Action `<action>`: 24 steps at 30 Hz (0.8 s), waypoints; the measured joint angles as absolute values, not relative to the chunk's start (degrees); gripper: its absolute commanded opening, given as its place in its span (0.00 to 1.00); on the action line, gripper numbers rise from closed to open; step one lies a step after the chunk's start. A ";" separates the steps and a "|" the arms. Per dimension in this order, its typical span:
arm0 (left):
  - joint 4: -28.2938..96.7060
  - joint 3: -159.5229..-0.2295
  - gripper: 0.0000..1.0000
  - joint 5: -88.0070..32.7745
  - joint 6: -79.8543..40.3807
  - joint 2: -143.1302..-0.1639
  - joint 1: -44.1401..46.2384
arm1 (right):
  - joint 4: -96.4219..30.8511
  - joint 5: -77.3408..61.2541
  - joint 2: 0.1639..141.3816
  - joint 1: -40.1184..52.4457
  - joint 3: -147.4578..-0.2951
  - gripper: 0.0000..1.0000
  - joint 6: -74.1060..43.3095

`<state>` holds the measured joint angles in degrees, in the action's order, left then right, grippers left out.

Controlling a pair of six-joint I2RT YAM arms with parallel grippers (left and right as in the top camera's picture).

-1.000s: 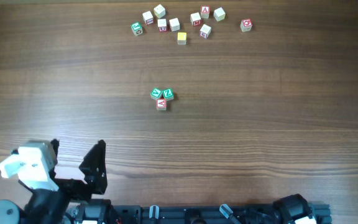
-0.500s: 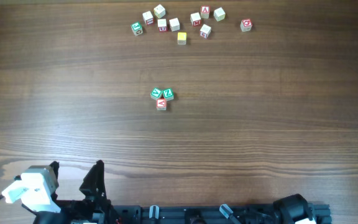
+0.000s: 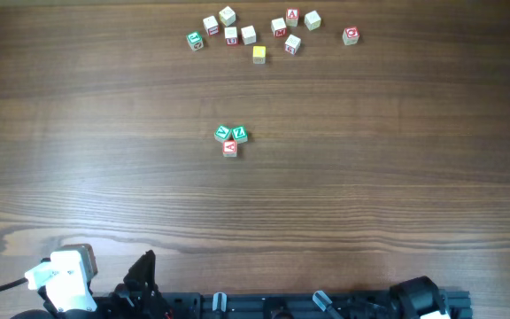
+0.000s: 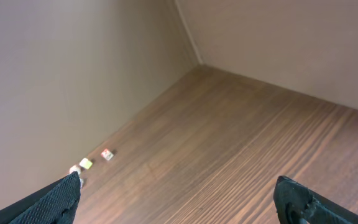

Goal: Form a circle

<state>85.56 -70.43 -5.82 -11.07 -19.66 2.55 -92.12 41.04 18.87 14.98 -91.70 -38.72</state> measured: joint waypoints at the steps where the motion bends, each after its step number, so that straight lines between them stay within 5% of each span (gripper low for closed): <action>1: 85.56 -70.43 1.00 -5.82 -11.07 -19.66 2.55 | -91.90 40.99 18.87 14.04 -91.70 1.00 -39.18; 7: 85.73 -70.43 1.00 -5.80 -11.07 -19.66 2.55 | -80.51 41.08 17.91 6.81 -87.33 1.00 -42.46; 17: 85.78 -70.22 1.00 -5.80 -11.07 -19.66 2.55 | -15.35 24.69 3.49 0.67 -34.28 1.00 -36.32; 24: 85.78 -70.22 1.00 -5.80 -11.07 -19.66 2.55 | 9.56 19.84 1.48 -0.97 -10.55 1.00 -39.97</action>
